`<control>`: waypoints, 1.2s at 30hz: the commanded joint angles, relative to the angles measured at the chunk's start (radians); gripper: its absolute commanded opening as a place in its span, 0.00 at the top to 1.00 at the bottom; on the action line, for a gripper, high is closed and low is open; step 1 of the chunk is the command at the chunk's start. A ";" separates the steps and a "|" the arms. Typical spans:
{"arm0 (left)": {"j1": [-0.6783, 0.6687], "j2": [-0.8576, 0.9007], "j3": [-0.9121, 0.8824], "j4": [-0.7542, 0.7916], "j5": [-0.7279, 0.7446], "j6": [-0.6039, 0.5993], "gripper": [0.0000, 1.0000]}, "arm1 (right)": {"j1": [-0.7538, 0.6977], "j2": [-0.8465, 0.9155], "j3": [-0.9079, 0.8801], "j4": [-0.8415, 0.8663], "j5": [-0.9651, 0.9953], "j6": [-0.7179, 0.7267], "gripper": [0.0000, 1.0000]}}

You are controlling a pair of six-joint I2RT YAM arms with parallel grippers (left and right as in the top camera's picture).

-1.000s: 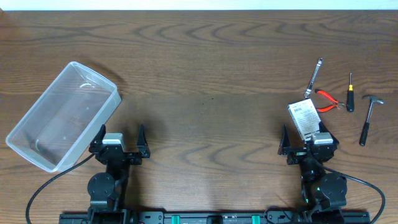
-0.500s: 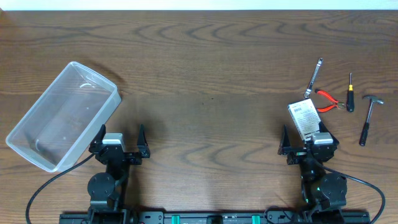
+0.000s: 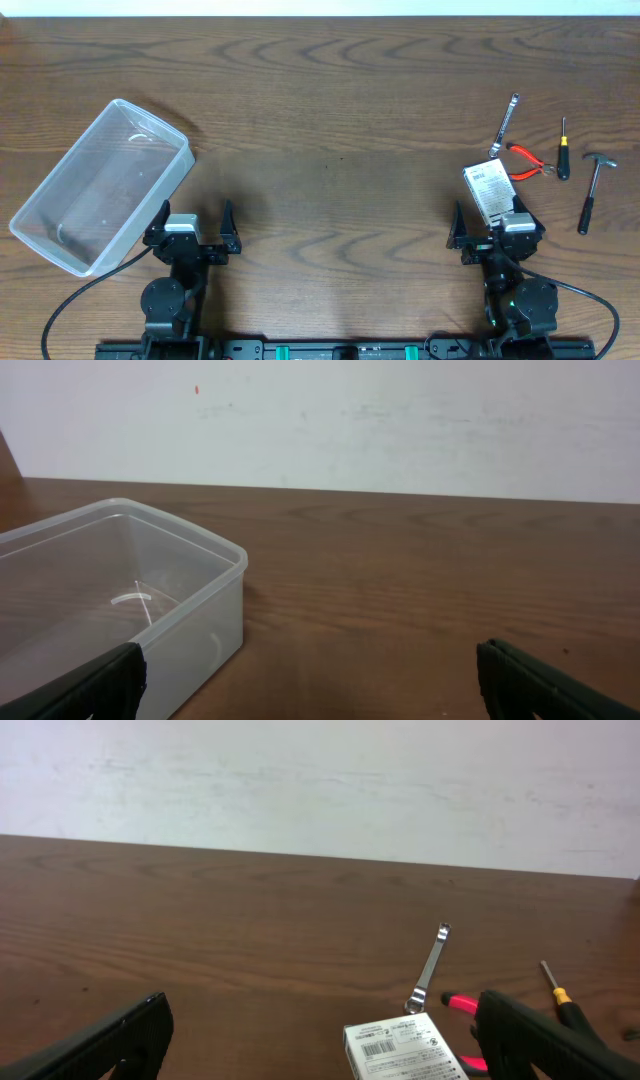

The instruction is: Pack container

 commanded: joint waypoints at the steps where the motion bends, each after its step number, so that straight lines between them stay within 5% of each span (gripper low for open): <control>1: -0.004 -0.007 -0.013 -0.038 0.026 -0.005 0.02 | 0.008 -0.007 -0.002 -0.004 -0.004 0.003 0.01; 10: -0.004 -0.006 -0.013 -0.039 0.027 -0.008 0.02 | 0.008 -0.007 -0.002 -0.005 -0.026 0.011 0.01; 17: -0.004 0.019 0.042 -0.033 0.033 -0.322 0.02 | 0.008 -0.006 -0.001 0.032 -0.121 0.257 0.01; 24: -0.004 0.265 0.357 -0.083 0.029 -0.151 0.02 | 0.008 0.068 0.108 0.013 -0.211 0.241 0.01; 30: -0.004 0.642 0.791 -0.377 -0.001 -0.101 0.02 | 0.008 0.334 0.362 -0.116 -0.388 0.216 0.01; 36: 0.033 0.983 1.275 -0.823 -0.028 -0.101 0.02 | 0.008 0.705 0.771 -0.531 -0.496 0.098 0.01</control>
